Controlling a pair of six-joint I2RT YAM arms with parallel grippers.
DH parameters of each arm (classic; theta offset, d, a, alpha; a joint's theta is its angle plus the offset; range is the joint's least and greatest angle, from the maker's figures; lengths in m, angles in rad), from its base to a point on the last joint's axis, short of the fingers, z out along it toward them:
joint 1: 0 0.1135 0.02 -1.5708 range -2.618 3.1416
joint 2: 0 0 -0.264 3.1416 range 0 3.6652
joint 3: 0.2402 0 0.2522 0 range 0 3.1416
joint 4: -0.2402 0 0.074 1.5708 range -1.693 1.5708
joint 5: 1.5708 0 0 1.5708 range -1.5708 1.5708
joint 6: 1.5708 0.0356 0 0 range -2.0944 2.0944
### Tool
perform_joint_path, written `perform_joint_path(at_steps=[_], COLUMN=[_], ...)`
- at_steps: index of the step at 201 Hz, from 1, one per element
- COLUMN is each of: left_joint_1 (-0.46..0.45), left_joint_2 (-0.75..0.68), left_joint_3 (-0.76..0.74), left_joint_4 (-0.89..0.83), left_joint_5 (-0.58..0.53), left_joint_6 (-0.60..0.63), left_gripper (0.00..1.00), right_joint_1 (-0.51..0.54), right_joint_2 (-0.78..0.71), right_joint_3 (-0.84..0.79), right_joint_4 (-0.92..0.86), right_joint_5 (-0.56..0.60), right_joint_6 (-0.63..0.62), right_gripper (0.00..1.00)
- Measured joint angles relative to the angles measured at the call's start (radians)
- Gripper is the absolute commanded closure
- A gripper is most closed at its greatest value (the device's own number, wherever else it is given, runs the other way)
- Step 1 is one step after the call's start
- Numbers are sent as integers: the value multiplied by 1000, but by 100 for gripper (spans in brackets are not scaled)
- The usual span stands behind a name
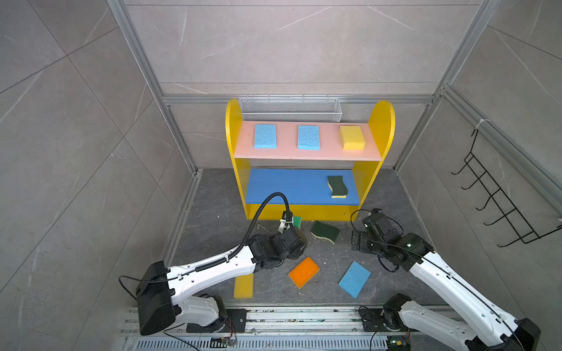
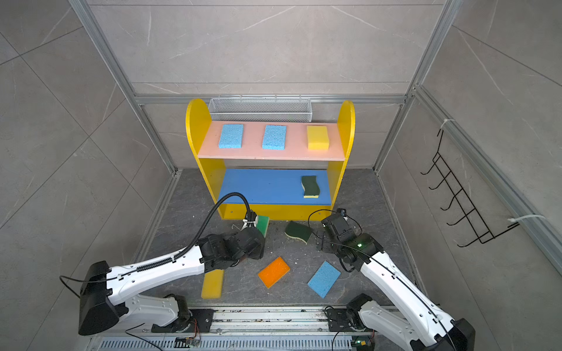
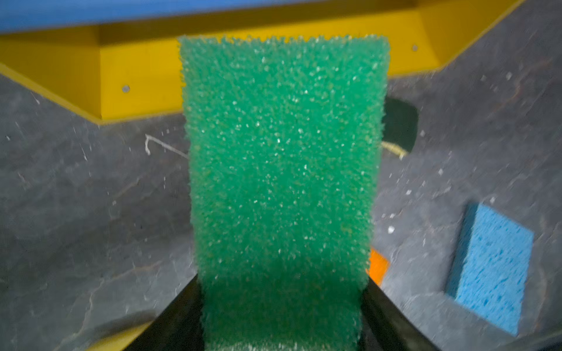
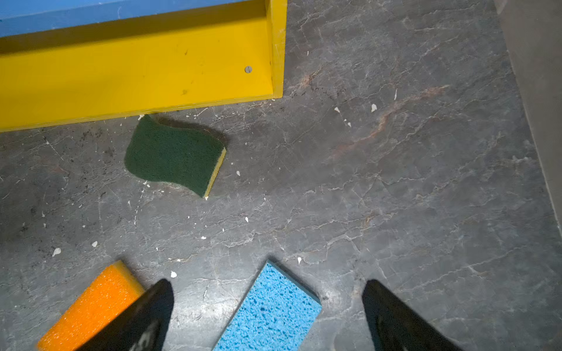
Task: Place and organize the cleaning sponges onto the shelf
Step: 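Lift the bright-green foam sponge with the left gripper and carry it to the blue shelf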
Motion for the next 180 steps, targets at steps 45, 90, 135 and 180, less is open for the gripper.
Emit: perform_joint_path(at_steps=[45, 90, 135, 180], left_joint_1=[76, 122, 145, 192], left_joint_2=[116, 264, 385, 435], left_joint_3=[116, 196, 335, 367], left_joint_4=[105, 198, 255, 301], left_joint_5=[-19, -46, -61, -78], left_joint_6=[67, 136, 193, 197], left_gripper=[31, 32, 32, 32], right_joint_1=[0, 0, 0, 0], right_joint_2=[-7, -20, -21, -21], right_joint_3=[0, 17, 27, 27], right_joint_4=[0, 0, 0, 0], right_joint_5=[-4, -15, -38, -59], right_joint_6=[-9, -27, -46, -57], right_gripper=[1, 1, 1, 1])
